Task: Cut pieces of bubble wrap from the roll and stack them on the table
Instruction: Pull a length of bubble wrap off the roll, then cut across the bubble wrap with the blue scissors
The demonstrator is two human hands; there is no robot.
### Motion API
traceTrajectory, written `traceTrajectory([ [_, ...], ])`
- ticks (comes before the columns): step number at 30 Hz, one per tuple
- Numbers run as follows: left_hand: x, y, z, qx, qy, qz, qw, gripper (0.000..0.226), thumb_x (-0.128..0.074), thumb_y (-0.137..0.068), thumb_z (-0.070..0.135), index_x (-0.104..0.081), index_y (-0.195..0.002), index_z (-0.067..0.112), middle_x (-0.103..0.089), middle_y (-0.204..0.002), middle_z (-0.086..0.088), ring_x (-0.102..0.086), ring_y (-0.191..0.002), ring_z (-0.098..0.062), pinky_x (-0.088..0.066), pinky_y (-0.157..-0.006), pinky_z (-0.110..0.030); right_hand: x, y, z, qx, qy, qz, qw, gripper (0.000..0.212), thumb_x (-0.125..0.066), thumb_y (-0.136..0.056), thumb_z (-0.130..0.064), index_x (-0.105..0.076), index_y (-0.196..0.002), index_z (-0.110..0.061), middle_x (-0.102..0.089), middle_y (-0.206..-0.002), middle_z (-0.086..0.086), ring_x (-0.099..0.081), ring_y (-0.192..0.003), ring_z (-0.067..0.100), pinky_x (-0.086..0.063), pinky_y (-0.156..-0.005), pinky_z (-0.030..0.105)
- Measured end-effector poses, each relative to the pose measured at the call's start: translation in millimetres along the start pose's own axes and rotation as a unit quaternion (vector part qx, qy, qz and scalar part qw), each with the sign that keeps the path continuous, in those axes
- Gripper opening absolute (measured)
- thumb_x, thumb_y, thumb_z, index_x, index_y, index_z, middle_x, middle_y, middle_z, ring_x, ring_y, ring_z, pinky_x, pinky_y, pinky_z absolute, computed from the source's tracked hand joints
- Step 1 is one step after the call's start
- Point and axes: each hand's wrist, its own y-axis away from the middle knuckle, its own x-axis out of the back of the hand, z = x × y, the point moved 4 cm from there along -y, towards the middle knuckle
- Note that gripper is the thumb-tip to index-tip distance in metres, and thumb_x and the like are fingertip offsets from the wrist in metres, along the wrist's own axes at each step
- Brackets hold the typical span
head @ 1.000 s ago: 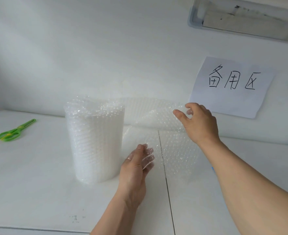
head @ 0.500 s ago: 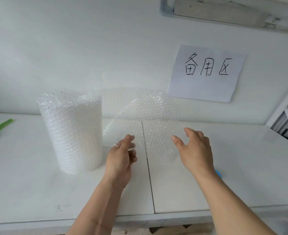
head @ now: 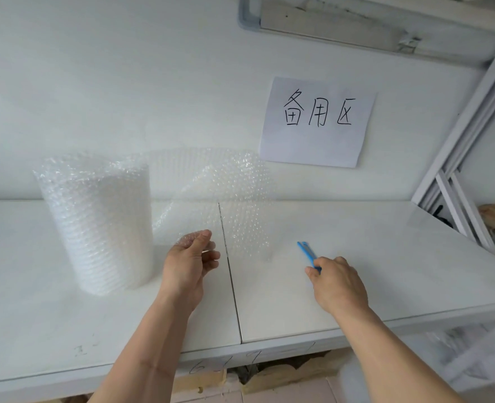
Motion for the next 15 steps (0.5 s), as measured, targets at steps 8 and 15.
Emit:
traceTrajectory([
  [8,0.8,-1.1,-0.9,-0.001,0.012,-0.007,1.000,0.005,-0.062,-0.095,0.015,-0.063,-0.096,0.010,-0.057,-0.077,-0.005,-0.058,-0.063,-0.017,-0.051,-0.056,-0.024,1.6,-0.1,3.4,-0.022,-0.003,0.042,0.999,0.033,-0.047,-0.098,-0.040,-0.060,-0.123,-0.025,-0.048,-0.116,0.006,-0.051,-0.106,0.027,-0.045,-0.076,0.031],
  [15,1.4,-4.6,-2.5,0.002,0.013,-0.005,1.000,0.005,-0.063,-0.094,0.017,-0.064,-0.095,0.012,-0.058,-0.076,-0.004,-0.058,-0.063,-0.017,-0.050,-0.059,-0.027,1.3,-4.4,6.3,-0.024,-0.020,0.031,0.999,0.035,-0.053,-0.094,-0.045,-0.062,-0.119,-0.022,-0.056,-0.113,0.005,-0.055,-0.104,0.028,-0.044,-0.074,0.030],
])
